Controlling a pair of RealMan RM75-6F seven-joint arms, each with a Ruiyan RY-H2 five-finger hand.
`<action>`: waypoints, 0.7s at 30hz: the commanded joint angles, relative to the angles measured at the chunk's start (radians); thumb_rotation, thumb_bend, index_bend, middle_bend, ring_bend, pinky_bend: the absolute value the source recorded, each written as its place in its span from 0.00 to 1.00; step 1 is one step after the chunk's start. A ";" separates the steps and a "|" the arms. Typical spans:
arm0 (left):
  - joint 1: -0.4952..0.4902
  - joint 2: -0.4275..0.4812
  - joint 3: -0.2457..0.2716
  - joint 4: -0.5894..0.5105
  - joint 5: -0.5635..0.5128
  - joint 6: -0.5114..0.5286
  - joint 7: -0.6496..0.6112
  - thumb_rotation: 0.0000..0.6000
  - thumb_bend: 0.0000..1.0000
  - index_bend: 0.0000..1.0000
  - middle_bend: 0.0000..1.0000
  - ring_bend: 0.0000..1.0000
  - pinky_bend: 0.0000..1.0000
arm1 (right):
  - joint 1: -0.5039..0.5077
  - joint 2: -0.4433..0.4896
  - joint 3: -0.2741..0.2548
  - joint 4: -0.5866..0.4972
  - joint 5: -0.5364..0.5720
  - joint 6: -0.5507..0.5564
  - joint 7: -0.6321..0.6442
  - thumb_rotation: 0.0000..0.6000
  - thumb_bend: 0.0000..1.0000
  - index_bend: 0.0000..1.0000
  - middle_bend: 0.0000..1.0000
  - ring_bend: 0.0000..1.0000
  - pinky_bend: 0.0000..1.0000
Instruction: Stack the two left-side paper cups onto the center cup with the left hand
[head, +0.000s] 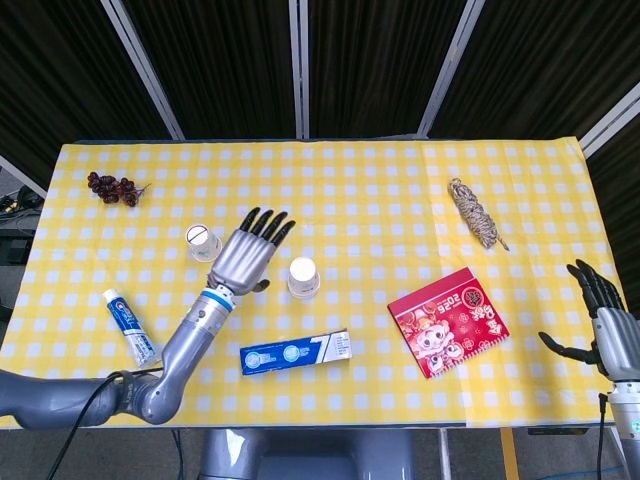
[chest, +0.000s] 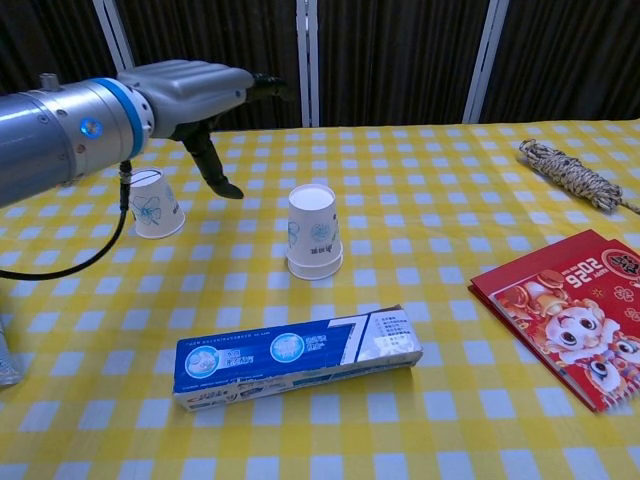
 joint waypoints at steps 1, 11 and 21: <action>0.044 0.071 0.034 -0.015 0.021 0.044 0.004 1.00 0.06 0.07 0.00 0.00 0.09 | 0.000 0.000 0.000 -0.002 0.002 0.000 -0.003 1.00 0.08 0.00 0.00 0.00 0.00; 0.124 0.211 0.058 0.121 -0.139 -0.042 -0.061 1.00 0.06 0.15 0.00 0.00 0.16 | 0.001 -0.002 -0.008 -0.017 -0.009 -0.004 -0.037 1.00 0.08 0.00 0.00 0.00 0.00; 0.104 0.154 0.072 0.312 -0.209 -0.189 -0.099 1.00 0.09 0.20 0.00 0.05 0.20 | 0.007 -0.009 -0.005 -0.008 0.009 -0.022 -0.046 1.00 0.08 0.00 0.00 0.00 0.00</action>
